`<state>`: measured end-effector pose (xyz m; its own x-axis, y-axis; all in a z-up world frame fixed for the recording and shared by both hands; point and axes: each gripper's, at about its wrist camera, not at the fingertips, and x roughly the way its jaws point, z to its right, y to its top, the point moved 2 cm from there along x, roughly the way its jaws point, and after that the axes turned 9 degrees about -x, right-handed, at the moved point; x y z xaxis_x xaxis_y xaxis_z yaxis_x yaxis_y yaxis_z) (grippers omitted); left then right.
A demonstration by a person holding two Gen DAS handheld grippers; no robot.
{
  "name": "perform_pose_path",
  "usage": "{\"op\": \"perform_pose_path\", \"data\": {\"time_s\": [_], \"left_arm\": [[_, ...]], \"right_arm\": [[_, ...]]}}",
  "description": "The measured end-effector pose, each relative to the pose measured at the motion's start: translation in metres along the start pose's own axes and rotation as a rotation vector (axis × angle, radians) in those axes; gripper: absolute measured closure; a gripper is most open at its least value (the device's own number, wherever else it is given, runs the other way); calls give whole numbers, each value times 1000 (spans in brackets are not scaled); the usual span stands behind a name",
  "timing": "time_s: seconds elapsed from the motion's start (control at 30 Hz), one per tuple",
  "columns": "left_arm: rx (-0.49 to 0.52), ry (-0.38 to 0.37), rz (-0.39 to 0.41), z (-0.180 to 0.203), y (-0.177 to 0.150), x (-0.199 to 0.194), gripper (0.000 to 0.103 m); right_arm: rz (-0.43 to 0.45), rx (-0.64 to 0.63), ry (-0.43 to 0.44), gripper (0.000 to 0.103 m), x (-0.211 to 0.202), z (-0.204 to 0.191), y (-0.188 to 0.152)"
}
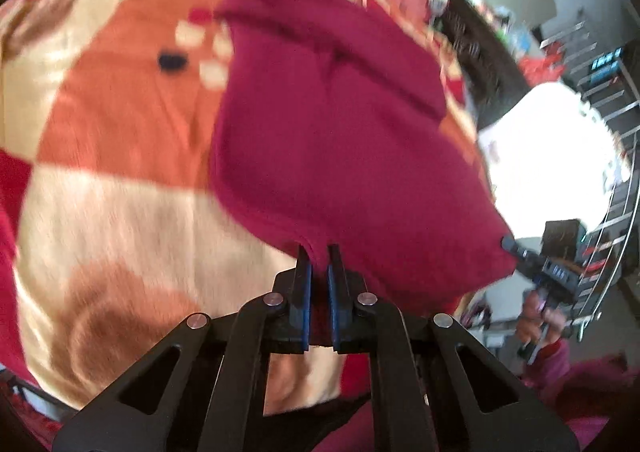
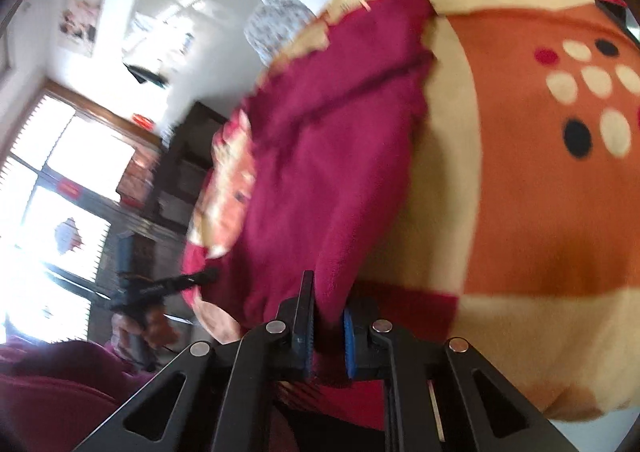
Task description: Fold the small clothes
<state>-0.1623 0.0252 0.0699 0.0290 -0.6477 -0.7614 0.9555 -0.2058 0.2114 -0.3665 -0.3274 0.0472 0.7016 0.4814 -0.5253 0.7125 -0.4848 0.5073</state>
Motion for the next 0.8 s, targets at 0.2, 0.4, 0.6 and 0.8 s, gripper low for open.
{"op": "perform_pose_path", "data": {"time_s": [0.2,0.4,0.6,0.8], "left_arm": [[7,-60,139,21,47,-20,97],[66,-87,272,49,117,-21,97],[49,-47,332,55,208,10,97],[42,17,347,56,271,47,97]], "right_arm": [[133,-25,38,92,-1,-1,55],[234,-74,22,93,12,5,124],[256,-71,-35,92,45,26,196],[246,-30,-86,92,75,60,254]]}}
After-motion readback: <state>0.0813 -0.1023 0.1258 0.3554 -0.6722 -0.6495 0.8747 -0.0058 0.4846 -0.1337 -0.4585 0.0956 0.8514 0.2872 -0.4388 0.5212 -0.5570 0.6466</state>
